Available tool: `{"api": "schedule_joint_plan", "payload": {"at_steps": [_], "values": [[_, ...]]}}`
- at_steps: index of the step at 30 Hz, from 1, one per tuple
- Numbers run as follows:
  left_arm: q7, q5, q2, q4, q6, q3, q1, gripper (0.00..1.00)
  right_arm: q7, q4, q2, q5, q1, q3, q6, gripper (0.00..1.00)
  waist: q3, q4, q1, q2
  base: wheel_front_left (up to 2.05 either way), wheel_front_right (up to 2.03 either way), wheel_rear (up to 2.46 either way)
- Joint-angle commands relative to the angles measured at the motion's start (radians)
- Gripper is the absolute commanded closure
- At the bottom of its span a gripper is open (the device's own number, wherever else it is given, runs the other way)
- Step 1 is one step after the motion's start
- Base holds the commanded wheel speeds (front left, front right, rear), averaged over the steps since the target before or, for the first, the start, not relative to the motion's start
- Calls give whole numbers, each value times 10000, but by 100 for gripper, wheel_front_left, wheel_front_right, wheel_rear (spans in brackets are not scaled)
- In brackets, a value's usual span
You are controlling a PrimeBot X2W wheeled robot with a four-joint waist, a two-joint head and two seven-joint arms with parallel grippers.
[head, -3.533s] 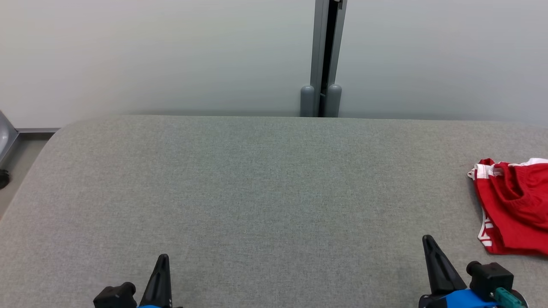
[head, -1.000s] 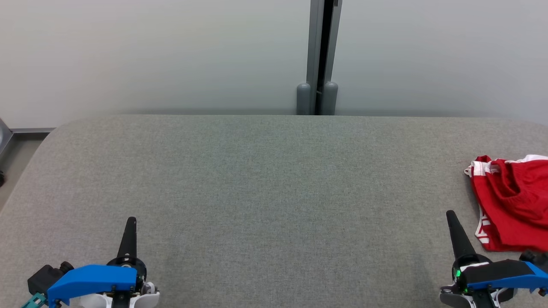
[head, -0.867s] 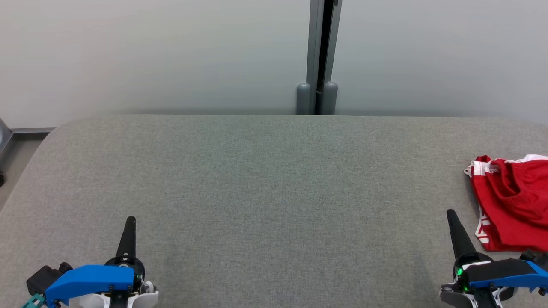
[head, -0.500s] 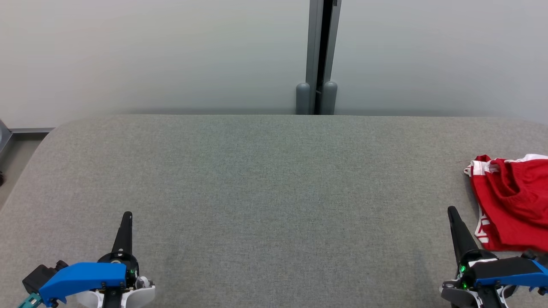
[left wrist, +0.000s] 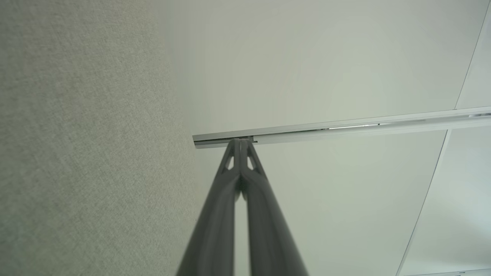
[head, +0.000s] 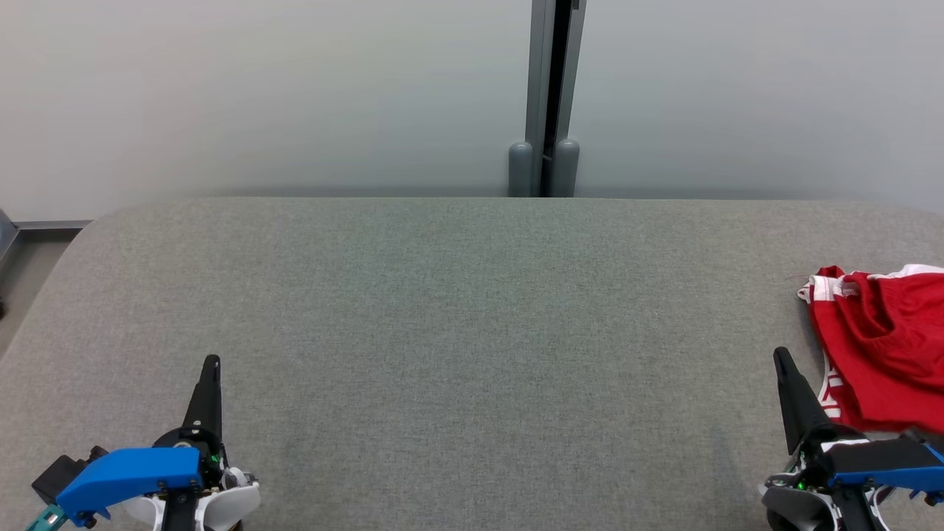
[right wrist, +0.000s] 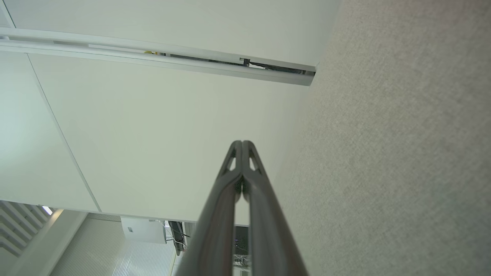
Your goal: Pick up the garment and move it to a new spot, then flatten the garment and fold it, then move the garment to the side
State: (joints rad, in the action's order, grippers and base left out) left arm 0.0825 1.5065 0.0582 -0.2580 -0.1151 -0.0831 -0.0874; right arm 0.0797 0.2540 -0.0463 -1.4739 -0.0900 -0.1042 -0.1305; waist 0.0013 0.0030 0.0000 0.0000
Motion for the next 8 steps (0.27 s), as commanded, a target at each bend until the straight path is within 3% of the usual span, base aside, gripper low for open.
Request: {"api": "schedule_joint_plan", "payload": {"at_steps": [1,8], "values": [[59,147,-9,69,-83,-73,-177,100,95,-67,-62,-207,-169,-35,-4,100,1,-2,0,0,0,0,0],[185,540,-49,108,-135,-207,-238,100,204,-89,-63,-725,-184,-75,-4,100,8,-13,0,0,0,0,0]]}}
